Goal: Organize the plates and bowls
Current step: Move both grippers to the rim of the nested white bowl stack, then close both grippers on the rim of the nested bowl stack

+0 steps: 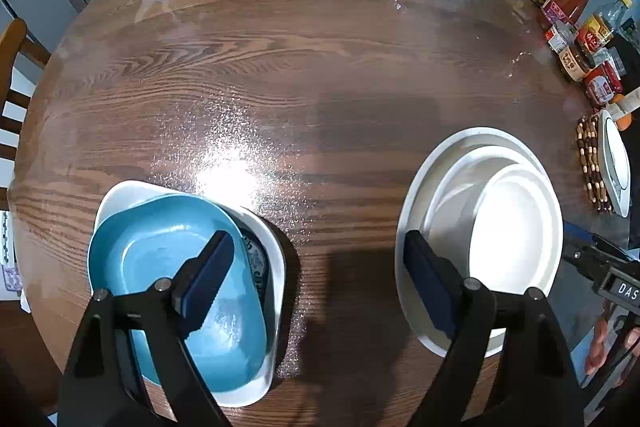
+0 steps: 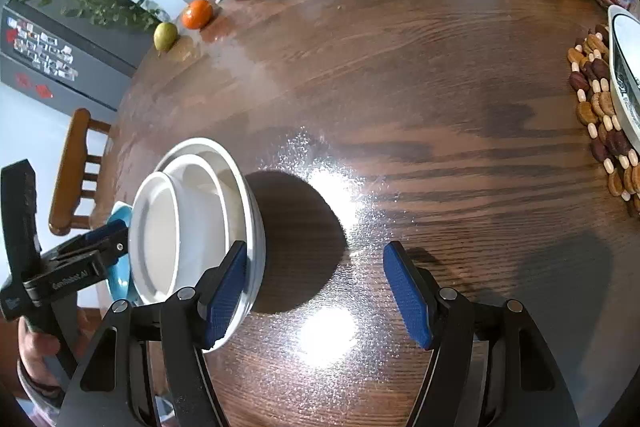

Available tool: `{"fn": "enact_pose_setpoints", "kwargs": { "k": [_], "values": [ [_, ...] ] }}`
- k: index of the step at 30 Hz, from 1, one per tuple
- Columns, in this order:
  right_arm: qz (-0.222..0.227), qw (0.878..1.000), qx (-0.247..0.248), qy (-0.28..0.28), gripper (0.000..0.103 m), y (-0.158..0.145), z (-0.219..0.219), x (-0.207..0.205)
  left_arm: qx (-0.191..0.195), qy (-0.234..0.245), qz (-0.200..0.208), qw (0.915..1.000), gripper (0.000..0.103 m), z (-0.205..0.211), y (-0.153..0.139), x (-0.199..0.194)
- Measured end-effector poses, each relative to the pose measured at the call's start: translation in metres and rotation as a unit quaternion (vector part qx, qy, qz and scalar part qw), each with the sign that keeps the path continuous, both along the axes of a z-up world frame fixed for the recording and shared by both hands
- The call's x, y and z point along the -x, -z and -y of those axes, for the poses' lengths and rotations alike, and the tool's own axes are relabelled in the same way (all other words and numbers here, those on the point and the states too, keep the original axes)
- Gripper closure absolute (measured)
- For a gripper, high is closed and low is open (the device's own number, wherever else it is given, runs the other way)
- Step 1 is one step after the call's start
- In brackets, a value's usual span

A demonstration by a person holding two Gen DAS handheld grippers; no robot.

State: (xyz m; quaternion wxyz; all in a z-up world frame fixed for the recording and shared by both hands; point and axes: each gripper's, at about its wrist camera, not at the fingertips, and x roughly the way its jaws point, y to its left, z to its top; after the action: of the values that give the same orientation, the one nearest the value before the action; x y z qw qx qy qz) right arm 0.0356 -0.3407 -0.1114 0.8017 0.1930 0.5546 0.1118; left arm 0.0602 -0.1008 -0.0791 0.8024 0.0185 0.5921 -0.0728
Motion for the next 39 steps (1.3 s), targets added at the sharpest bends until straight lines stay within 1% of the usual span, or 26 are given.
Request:
{"fn": "enact_pose_setpoints", "kwargs": {
  "k": [2, 3, 7, 10, 12, 13, 15, 17, 21, 24, 26, 28, 31, 33, 34, 35, 37, 39],
  "values": [
    [0.002, 1.000, 0.002, -0.002, 0.034, 0.000, -0.002, -0.001, 0.001, 0.002, 0.003, 1.0000, 0.024, 0.002, -0.001, 0.001],
    [0.005, 1.000, 0.006, -0.003, 0.034, -0.001, -0.003, -0.001, 0.000, 0.003, 0.005, 1.0000, 0.024, 0.002, -0.002, 0.001],
    [0.013, 1.000, 0.014, -0.005, 0.035, -0.003, -0.005, -0.002, -0.001, 0.007, 0.016, 0.9998, 0.035, 0.009, -0.003, 0.002],
    [0.020, 1.000, 0.007, -0.010, 0.044, -0.004, -0.006, -0.002, -0.014, 0.010, 0.031, 0.9994, 0.037, 0.015, -0.004, 0.004],
    [0.027, 1.000, 0.002, -0.015, 0.051, -0.005, -0.007, 0.000, -0.012, 0.010, 0.039, 0.9991, 0.043, 0.018, -0.005, 0.007],
    [0.029, 0.999, 0.003, -0.016, 0.052, -0.006, -0.008, 0.000, -0.012, 0.012, 0.042, 0.9990, 0.049, 0.020, -0.005, 0.008],
    [0.036, 0.999, 0.006, -0.020, 0.058, -0.008, -0.010, 0.002, -0.022, 0.019, 0.055, 0.9981, 0.055, 0.025, -0.005, 0.012],
    [0.039, 0.999, 0.008, -0.022, 0.062, -0.009, -0.012, 0.002, -0.027, 0.026, 0.062, 0.9974, 0.063, 0.029, -0.005, 0.014],
    [0.045, 0.999, 0.008, -0.026, 0.071, -0.012, -0.016, 0.004, -0.031, 0.027, 0.070, 0.9967, 0.066, 0.031, -0.005, 0.015],
    [0.046, 0.999, 0.007, -0.026, 0.073, -0.013, -0.016, 0.005, -0.024, 0.028, 0.072, 0.9967, 0.074, 0.033, -0.005, 0.016],
    [0.047, 0.999, 0.004, -0.026, 0.076, -0.013, -0.017, 0.005, -0.024, 0.032, 0.076, 0.9963, 0.081, 0.037, -0.005, 0.018],
    [0.048, 0.998, 0.002, -0.028, 0.079, -0.013, -0.018, 0.005, -0.029, 0.037, 0.081, 0.9957, 0.085, 0.041, -0.005, 0.019],
    [0.052, 0.998, 0.006, -0.032, 0.084, -0.014, -0.021, 0.005, -0.036, 0.040, 0.085, 0.9949, 0.087, 0.044, -0.005, 0.021],
    [0.054, 0.998, 0.008, -0.034, 0.086, -0.015, -0.022, 0.006, -0.031, 0.044, 0.085, 0.9949, 0.093, 0.046, -0.004, 0.021],
    [0.055, 0.998, 0.009, -0.035, 0.087, -0.015, -0.023, 0.006, -0.031, 0.047, 0.085, 0.9947, 0.098, 0.047, -0.004, 0.021],
    [0.056, 0.998, 0.008, -0.037, 0.090, -0.016, -0.024, 0.006, -0.034, 0.051, 0.087, 0.9943, 0.100, 0.050, -0.004, 0.022],
    [0.059, 0.997, 0.014, -0.040, 0.092, -0.017, -0.027, 0.007, -0.045, 0.053, 0.092, 0.9933, 0.100, 0.053, -0.003, 0.023],
    [0.061, 0.997, 0.022, -0.042, 0.092, -0.018, -0.028, 0.007, -0.040, 0.052, 0.090, 0.9937, 0.100, 0.051, -0.003, 0.022]
  ]
}}
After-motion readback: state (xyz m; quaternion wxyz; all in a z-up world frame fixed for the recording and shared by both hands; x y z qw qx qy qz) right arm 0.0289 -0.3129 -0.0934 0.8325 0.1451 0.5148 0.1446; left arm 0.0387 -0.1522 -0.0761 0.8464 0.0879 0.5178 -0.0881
